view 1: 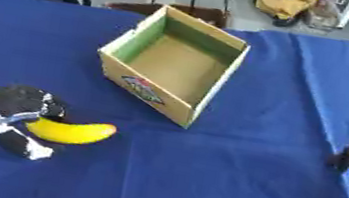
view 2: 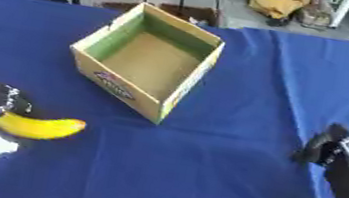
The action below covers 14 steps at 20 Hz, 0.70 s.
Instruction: Pick up objects on the table and place them in the box.
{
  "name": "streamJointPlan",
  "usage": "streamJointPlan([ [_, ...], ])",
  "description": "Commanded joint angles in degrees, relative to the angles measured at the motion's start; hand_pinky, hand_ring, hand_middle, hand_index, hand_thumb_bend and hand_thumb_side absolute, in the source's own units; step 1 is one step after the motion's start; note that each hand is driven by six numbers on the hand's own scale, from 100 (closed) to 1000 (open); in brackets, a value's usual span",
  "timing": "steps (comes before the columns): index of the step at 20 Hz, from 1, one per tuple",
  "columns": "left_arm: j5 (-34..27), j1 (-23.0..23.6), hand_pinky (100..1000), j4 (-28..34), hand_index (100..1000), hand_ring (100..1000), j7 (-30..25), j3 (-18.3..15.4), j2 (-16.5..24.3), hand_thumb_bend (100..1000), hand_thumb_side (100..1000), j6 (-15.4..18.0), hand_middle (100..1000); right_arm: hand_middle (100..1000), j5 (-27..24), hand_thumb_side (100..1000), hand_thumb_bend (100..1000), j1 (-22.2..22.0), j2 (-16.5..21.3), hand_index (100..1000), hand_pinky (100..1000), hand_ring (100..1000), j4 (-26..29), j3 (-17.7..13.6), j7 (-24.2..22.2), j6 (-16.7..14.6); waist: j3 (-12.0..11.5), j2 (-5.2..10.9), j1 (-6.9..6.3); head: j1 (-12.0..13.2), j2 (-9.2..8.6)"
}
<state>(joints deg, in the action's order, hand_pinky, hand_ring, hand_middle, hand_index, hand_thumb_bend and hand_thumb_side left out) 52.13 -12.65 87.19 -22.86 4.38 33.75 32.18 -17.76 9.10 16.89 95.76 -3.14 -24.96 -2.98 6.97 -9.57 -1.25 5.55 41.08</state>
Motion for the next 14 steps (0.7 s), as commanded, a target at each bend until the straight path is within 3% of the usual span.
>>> streamJointPlan([
  [1, 0.93, -0.65, 535, -0.4, 745, 540, 1.07, -0.16, 1.07, 255, 487, -0.55, 525, 312, -0.01, 796, 100, 0.77, 0.77, 499, 516, 373, 0.92, -0.2, -0.16, -0.1, 0.0, 0.45, 0.14, 0.1, -0.35],
  [9, 1.43, -0.62, 515, -1.26, 727, 518, 2.23, 0.02, 1.07, 200, 302, -1.53, 496, 312, -0.07, 796, 100, 0.81, 0.78, 499, 516, 373, 0.91, -0.23, -0.16, -0.07, 0.04, 0.46, 0.08, 0.04, -0.4],
  [14, 0.99, -0.53, 516, -1.08, 719, 514, 2.3, -0.06, 1.31, 153, 280, -1.72, 488, 312, -0.07, 795, 100, 0.79, 0.81, 499, 516, 373, 0.9, -0.23, -0.16, -0.05, 0.07, 0.5, 0.02, 0.02, -0.38],
])
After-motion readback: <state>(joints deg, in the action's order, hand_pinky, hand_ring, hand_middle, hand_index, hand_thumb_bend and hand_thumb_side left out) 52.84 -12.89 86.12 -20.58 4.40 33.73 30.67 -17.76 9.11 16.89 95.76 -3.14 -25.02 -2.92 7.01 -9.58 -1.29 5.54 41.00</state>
